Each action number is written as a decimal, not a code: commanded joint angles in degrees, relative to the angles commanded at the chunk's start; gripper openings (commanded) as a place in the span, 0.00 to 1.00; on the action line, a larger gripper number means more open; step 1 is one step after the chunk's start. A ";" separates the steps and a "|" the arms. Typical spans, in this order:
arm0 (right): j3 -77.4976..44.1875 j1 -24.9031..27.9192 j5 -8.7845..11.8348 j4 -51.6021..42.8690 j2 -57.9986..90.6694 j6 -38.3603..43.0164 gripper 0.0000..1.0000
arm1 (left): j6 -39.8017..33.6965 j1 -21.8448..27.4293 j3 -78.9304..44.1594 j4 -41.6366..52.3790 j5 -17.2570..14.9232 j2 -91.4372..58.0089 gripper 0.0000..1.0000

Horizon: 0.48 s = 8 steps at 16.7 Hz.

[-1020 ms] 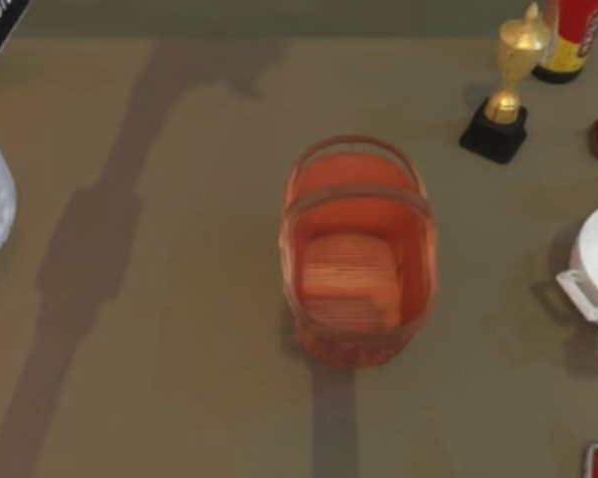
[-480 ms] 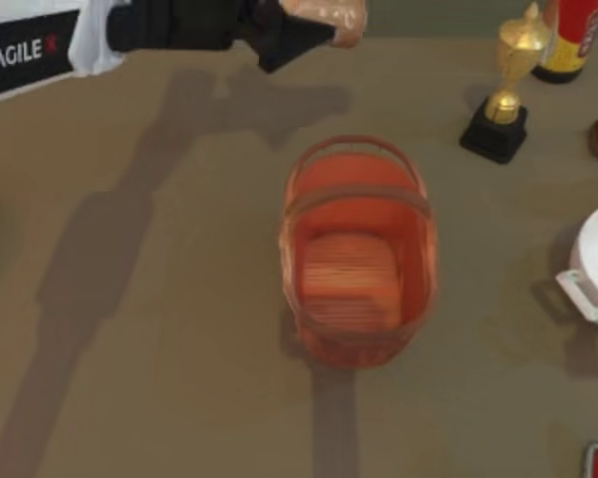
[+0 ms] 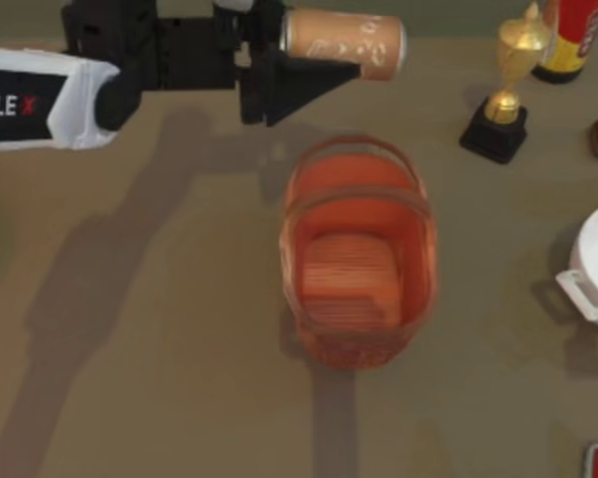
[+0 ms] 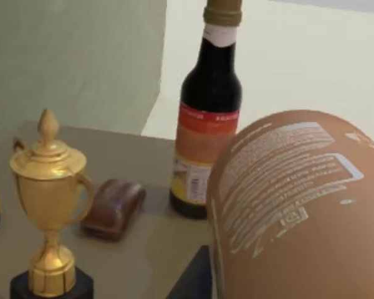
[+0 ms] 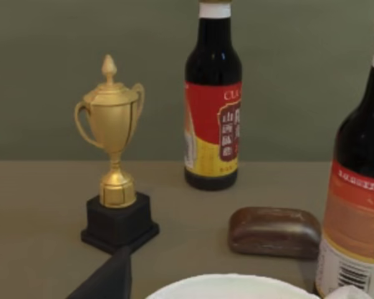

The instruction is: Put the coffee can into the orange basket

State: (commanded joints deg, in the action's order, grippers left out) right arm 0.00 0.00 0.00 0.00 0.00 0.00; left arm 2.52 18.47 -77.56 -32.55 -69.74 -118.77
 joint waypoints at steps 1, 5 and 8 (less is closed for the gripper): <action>0.00 0.00 0.00 0.00 0.00 0.00 1.00 | -0.03 0.20 1.53 -2.48 -0.91 1.20 0.00; 0.00 0.00 0.00 0.00 0.00 0.00 1.00 | 0.06 0.56 4.10 -6.88 -2.51 3.44 0.00; 0.00 0.00 0.00 0.00 0.00 0.00 1.00 | 0.06 0.56 4.10 -6.88 -2.51 3.44 0.00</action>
State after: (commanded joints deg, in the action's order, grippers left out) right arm 0.00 0.00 0.00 0.00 0.00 0.00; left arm 2.58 19.03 -73.46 -39.43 -72.25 -115.33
